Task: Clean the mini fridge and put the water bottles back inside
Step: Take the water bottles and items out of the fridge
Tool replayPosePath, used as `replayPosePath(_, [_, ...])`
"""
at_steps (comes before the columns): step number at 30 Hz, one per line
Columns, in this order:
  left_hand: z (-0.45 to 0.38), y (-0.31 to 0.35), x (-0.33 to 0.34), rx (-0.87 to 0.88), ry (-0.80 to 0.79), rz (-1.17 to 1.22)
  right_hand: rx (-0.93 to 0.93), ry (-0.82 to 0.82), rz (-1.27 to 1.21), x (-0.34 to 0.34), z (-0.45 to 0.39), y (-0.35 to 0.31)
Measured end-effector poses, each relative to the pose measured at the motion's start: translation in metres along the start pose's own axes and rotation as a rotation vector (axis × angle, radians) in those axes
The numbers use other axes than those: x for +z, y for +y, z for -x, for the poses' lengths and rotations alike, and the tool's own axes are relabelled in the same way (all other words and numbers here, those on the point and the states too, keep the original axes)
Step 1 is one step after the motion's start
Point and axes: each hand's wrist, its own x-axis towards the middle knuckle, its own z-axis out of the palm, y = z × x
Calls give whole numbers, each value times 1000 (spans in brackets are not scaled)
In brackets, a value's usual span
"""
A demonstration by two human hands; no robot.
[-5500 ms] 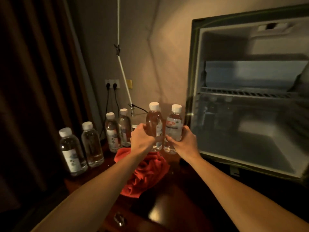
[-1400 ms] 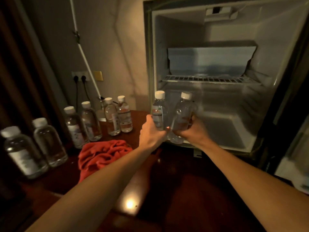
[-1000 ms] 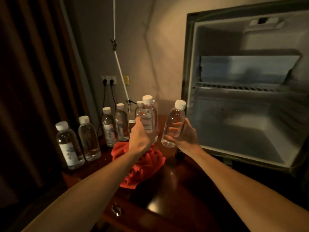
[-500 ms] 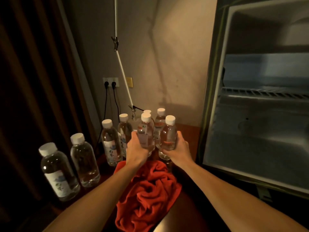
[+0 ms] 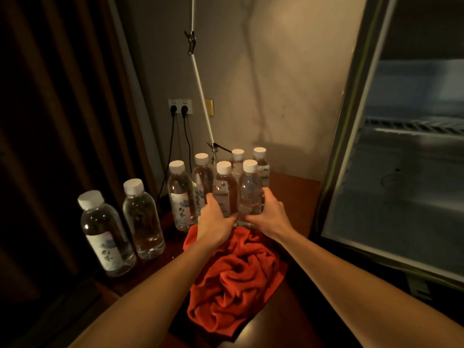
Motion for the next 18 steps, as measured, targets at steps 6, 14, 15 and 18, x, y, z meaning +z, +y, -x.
replayPosePath(6, [10, -3, -16, -17, -71, -71, 2, -65, -16, 2, 12, -5])
replayPosePath(14, [43, 4, -37, 6, -79, -191, 21, -121, 74, -18, 39, -12])
replayPosePath(15, [50, 7, -39, 13, -56, -200, 16, -120, 93, -22, 44, -15])
replayPosePath(18, [72, 19, -39, 79, 6, -263, 10, -105, 172, -41, 62, -24])
